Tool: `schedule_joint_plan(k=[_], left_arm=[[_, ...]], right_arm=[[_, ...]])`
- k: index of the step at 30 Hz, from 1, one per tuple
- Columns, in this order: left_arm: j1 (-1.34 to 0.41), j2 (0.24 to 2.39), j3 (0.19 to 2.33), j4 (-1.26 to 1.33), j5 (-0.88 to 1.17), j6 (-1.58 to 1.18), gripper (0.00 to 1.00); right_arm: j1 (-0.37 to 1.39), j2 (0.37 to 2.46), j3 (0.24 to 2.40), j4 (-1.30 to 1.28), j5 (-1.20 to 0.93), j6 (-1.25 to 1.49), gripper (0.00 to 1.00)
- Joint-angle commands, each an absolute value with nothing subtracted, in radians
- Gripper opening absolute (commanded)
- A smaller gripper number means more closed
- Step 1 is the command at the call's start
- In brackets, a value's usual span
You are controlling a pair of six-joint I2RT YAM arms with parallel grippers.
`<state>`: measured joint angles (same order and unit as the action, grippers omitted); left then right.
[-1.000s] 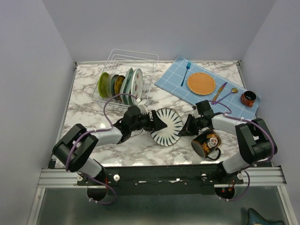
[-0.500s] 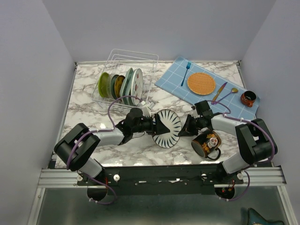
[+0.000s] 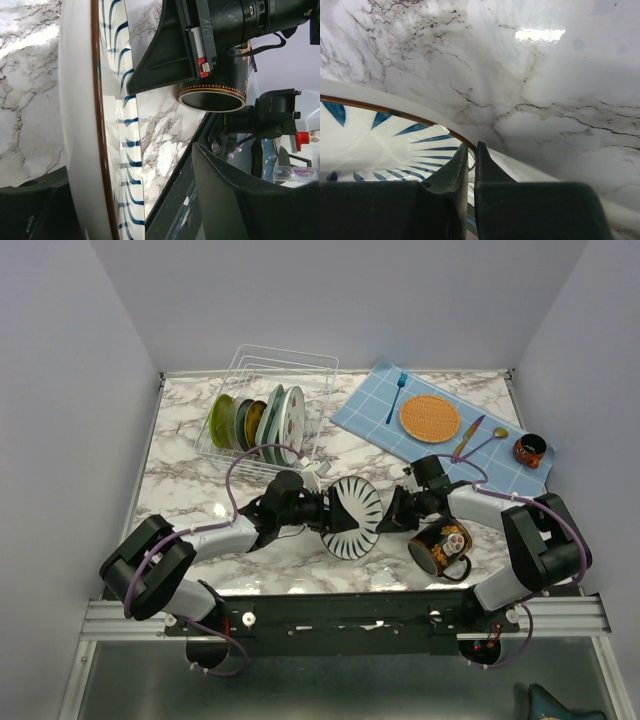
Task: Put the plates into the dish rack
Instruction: Pick up the plate from the corner of the board.
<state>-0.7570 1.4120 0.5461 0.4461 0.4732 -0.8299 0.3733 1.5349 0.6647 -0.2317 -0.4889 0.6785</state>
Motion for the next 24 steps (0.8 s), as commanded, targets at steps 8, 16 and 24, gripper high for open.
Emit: schedule_joint_plan(k=[8, 16, 24], left_arm=[[-0.773, 1.325, 0.551, 0.367, 0.571, -0.779, 0.7], [-0.747, 1.295, 0.545, 0.311, 0.563, -0.75, 0.71], [-0.733, 1.281, 0.543, 0.247, 0.543, -0.712, 0.7]], right_arm=[[0.379, 1.517, 0.712, -0.117, -0.508, 0.706, 0.01], [0.379, 1.526, 0.707, -0.106, -0.512, 0.709, 0.01], [0.377, 1.534, 0.701, -0.1, -0.514, 0.71, 0.01]])
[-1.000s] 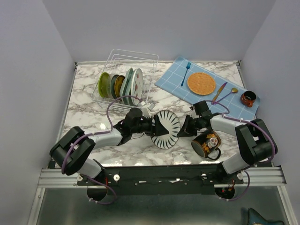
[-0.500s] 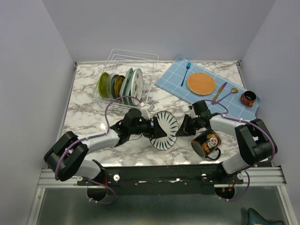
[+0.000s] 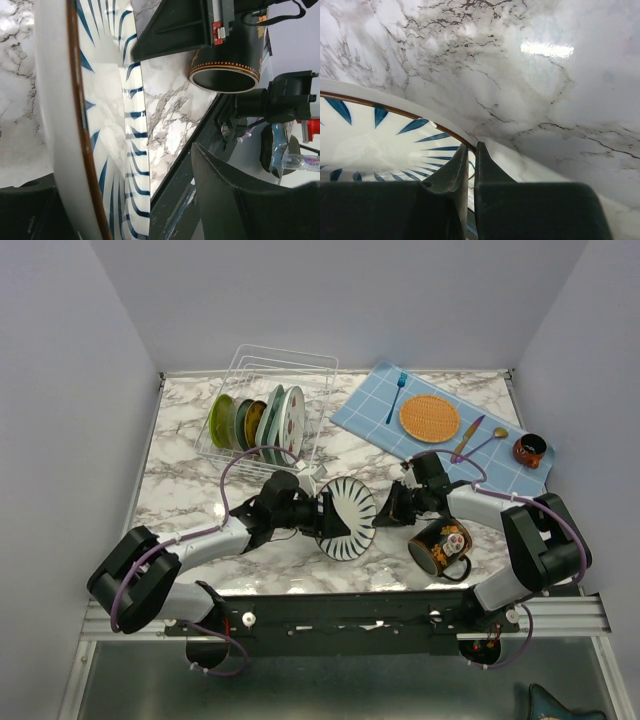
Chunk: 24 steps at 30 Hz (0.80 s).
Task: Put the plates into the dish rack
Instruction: Pick up the plate from the corner of the board.
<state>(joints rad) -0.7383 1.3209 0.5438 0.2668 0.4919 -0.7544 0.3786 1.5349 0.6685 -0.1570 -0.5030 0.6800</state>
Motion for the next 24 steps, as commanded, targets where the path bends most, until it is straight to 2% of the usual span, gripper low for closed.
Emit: schedule_joint_plan(k=[1, 18, 21, 24], left_arm=[[-0.732, 1.279, 0.542, 0.241, 0.542, -0.707, 0.7], [-0.696, 1.25, 0.511, 0.222, 0.537, -0.695, 0.67], [-0.692, 1.247, 0.506, 0.224, 0.537, -0.693, 0.62], [-0.689, 1.244, 0.503, 0.227, 0.537, -0.695, 0.51]], right_arm=[[0.379, 1.537, 0.701, -0.1, -0.514, 0.709, 0.01], [0.379, 1.546, 0.704, -0.098, -0.515, 0.709, 0.0], [0.379, 1.548, 0.704, -0.1, -0.515, 0.707, 0.01], [0.379, 1.549, 0.706, -0.103, -0.517, 0.707, 0.0]])
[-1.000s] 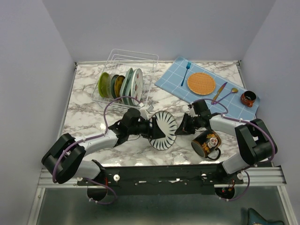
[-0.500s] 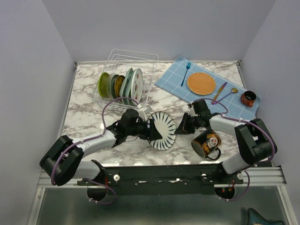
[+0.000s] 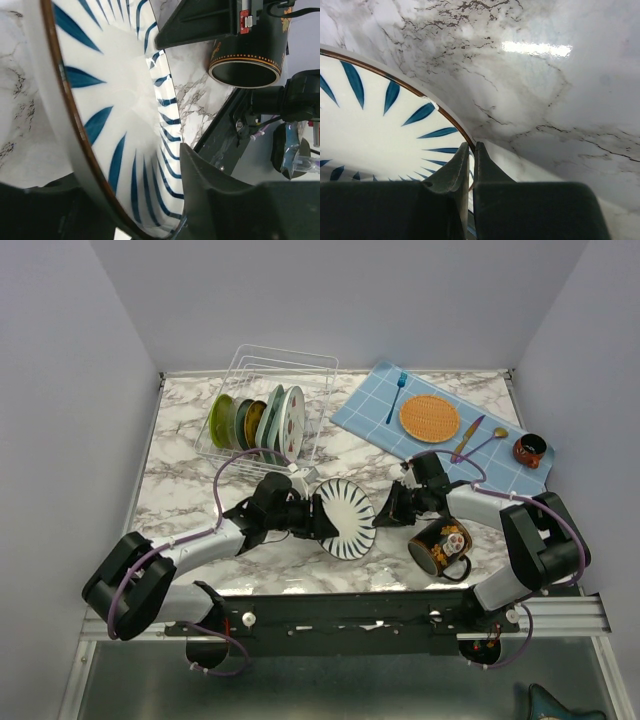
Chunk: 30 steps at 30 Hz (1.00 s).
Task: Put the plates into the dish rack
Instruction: Pick up the plate from the corner of the board.
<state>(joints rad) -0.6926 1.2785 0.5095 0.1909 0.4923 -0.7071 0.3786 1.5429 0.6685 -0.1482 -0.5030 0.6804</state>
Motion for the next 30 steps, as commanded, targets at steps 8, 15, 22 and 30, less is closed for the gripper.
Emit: schedule_joint_plan(k=[8, 15, 22, 30], left_arm=[[-0.684, 1.25, 0.503, 0.235, 0.532, -0.696, 0.34], [-0.683, 1.266, 0.523, 0.224, 0.509, -0.696, 0.0], [-0.683, 1.249, 0.537, 0.203, 0.46, -0.689, 0.0], [-0.684, 1.243, 0.549, 0.201, 0.445, -0.69, 0.0]], right_arm=[[0.379, 1.552, 0.707, -0.101, -0.518, 0.707, 0.01], [0.379, 1.549, 0.707, -0.107, -0.517, 0.704, 0.01], [0.379, 1.537, 0.715, -0.132, -0.499, 0.689, 0.16], [0.379, 1.439, 0.741, -0.21, -0.367, 0.66, 0.53]])
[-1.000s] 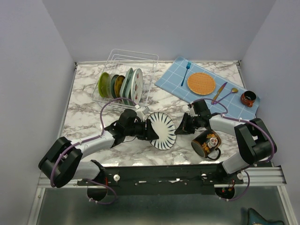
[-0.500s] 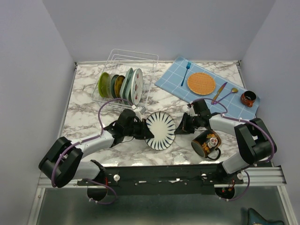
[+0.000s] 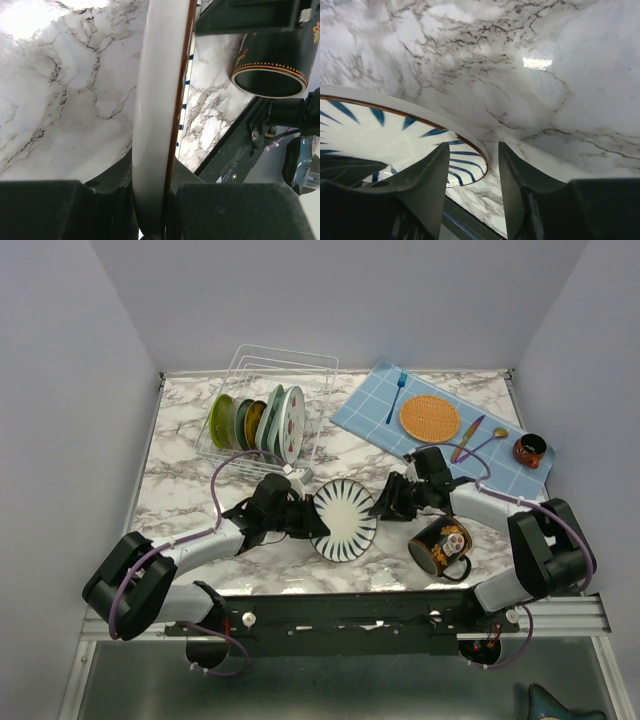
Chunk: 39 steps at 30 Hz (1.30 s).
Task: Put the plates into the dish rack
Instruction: Pick up the plate from the corner of the board, then insert the plate into the dish rack.
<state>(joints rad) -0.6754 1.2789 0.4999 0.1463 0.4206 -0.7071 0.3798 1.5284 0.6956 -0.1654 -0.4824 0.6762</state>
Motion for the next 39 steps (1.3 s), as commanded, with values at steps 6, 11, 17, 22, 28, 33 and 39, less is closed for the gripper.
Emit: schedule_joint_plan(k=[6, 11, 17, 22, 28, 33, 39], left_arm=[[-0.683, 1.224, 0.597, 0.146, 0.414, -0.67, 0.0], [-0.684, 1.189, 0.687, 0.003, 0.348, -0.612, 0.0], [-0.683, 1.166, 0.882, -0.182, 0.262, -0.525, 0.0], [-0.68, 1.18, 1.043, -0.299, 0.19, -0.448, 0.0], [-0.643, 1.216, 1.218, -0.377, 0.045, -0.364, 0.0], [-0.58, 1.287, 1.424, -0.488, -0.093, -0.258, 0.0], [-0.572, 1.425, 1.643, -0.633, -0.259, -0.144, 0.0]], right_arm=[[0.379, 1.268, 0.785, -0.307, -0.178, 0.624, 0.62], [0.377, 1.141, 0.813, -0.36, -0.031, 0.601, 0.66], [0.376, 1.071, 0.79, -0.362, 0.038, 0.592, 0.67], [0.376, 1.054, 0.747, -0.341, 0.032, 0.624, 0.67], [0.374, 1.063, 0.703, -0.324, 0.006, 0.643, 0.67], [0.374, 1.083, 0.686, -0.313, -0.041, 0.638, 0.67], [0.376, 1.107, 0.664, -0.298, -0.06, 0.643, 0.68]])
